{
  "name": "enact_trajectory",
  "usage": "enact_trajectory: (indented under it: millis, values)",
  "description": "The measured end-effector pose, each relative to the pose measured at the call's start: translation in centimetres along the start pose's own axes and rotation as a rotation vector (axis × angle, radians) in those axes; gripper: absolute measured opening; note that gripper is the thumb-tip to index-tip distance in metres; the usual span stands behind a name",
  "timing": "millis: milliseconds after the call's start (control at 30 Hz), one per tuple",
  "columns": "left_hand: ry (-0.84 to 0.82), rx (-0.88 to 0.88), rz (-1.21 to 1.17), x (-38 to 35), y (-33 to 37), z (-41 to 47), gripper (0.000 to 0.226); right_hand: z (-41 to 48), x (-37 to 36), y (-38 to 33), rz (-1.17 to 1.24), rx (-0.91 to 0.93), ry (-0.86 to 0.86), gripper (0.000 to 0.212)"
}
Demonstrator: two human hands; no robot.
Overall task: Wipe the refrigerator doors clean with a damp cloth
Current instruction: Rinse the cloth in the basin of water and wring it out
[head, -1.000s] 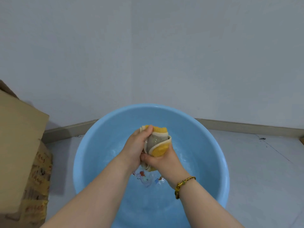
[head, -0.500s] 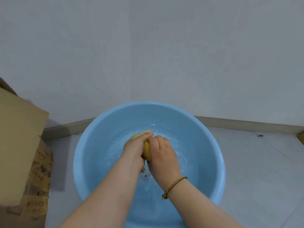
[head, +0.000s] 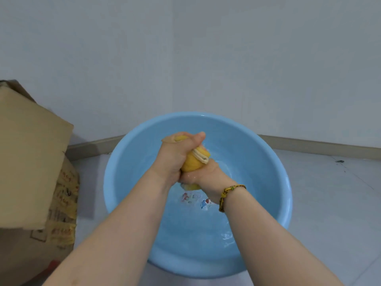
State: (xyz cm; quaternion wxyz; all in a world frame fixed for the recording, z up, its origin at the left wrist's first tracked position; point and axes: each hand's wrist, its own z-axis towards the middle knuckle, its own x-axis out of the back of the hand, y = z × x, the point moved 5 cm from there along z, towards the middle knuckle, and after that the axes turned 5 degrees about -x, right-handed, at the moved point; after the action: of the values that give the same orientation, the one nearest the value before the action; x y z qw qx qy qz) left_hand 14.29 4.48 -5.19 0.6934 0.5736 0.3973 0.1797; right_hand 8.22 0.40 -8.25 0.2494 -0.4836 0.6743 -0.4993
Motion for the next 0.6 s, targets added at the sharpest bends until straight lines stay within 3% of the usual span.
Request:
enact_trajectory:
  millis: [67,167,233,267,300,367,400,433,500,600]
  values:
    - [-0.048,0.077,-0.034,0.3,-0.7,-0.3,0.050,0.0,0.2,-0.1,-0.168,-0.005,-0.054,0.021]
    - [-0.102,0.233,-0.268,0.5,-1.2,-0.5,0.063,-0.1,1.3,-1.0,-0.834,0.136,0.028,0.009]
    - [-0.067,0.312,-0.407,1.3,-1.5,-0.3,0.055,-0.7,2.1,-2.1,-1.181,0.360,0.191,0.013]
    - [-0.106,0.331,-0.355,1.5,-1.7,-0.2,0.039,-0.8,2.7,-2.5,-1.319,0.533,0.325,0.019]
    - [-0.196,0.374,-0.217,1.4,-1.8,-0.3,0.017,-1.1,3.0,-2.8,-1.369,0.723,0.460,0.023]
    - [-0.500,0.554,0.139,0.8,-2.9,-1.6,0.046,-1.9,2.9,-2.8,-1.433,0.991,0.550,0.020]
    - [-0.646,0.659,0.258,0.6,-3.4,-2.4,0.051,-2.0,2.6,-2.6,-1.473,1.050,0.564,0.016]
    - [-0.744,0.715,0.372,0.3,-3.5,-3.3,0.043,-2.1,2.3,-2.4,-1.526,1.098,0.574,0.015]
    - [-0.793,0.731,0.638,0.1,-3.7,-4.1,0.013,-2.5,1.7,-1.6,-1.619,1.107,0.529,0.025]
    - [-0.688,0.671,0.990,0.5,-4.1,-3.6,0.023,-2.0,0.6,0.3,-1.685,0.989,0.415,0.049]
